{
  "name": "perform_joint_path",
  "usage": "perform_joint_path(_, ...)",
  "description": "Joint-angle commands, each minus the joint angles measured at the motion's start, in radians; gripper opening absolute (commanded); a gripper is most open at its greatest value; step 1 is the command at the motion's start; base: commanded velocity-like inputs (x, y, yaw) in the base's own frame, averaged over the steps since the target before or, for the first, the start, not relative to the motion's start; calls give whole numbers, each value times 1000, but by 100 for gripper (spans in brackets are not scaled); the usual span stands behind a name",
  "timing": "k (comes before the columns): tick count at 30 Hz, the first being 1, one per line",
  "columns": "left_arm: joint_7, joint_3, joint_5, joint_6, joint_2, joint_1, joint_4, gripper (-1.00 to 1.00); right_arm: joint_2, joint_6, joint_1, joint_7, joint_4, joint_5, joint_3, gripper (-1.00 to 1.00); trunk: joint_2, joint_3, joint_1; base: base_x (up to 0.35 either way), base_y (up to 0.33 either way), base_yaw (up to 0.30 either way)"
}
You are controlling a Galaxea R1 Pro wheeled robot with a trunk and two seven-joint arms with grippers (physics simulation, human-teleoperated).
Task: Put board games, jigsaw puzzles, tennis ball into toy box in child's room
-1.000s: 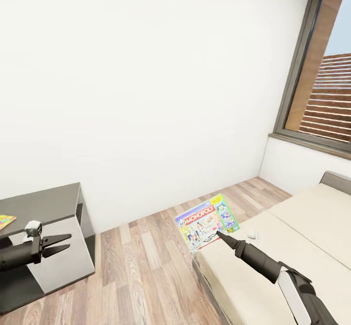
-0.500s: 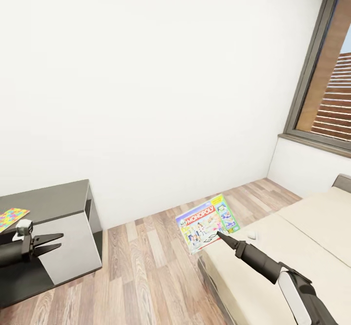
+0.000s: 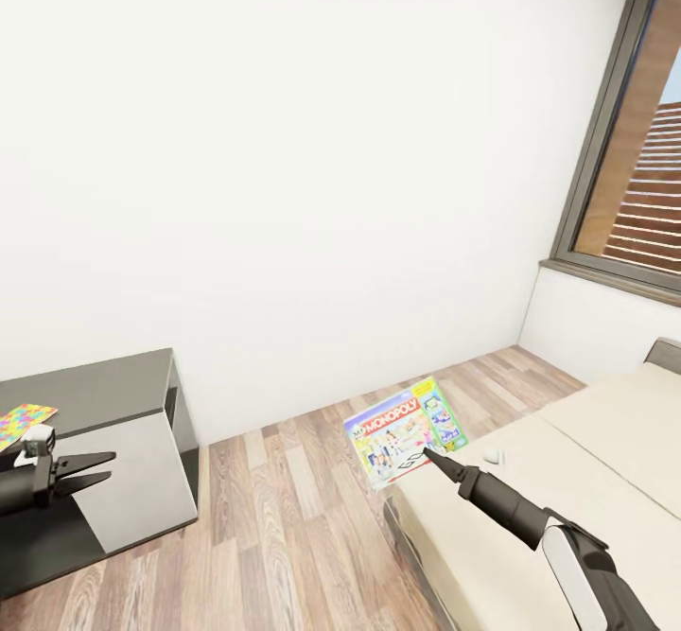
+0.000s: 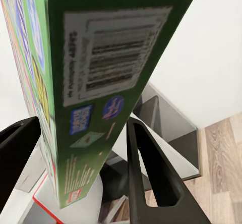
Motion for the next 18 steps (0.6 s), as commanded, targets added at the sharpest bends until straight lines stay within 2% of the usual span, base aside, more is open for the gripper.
perform_joint_path(1,-5,0,-1,11,0,0,0,100,0,8,0,1,0,-7,-1,-100,-1,-1,0,0,0,0)
perform_joint_path(6,-5,0,-1,11,0,0,0,100,4,8,0,0,-1,-6,0,-100,-1,-1,0,0,0,76)
perform_joint_path(12,-5,-1,-1,10,0,0,0,100,7,8,0,-1,-1,-5,1,-100,-1,-1,0,10,20,254)
perform_joint_path(18,-5,-1,-1,8,0,0,0,100,8,8,0,-2,-1,-4,2,-100,-1,-1,0,146,151,287)
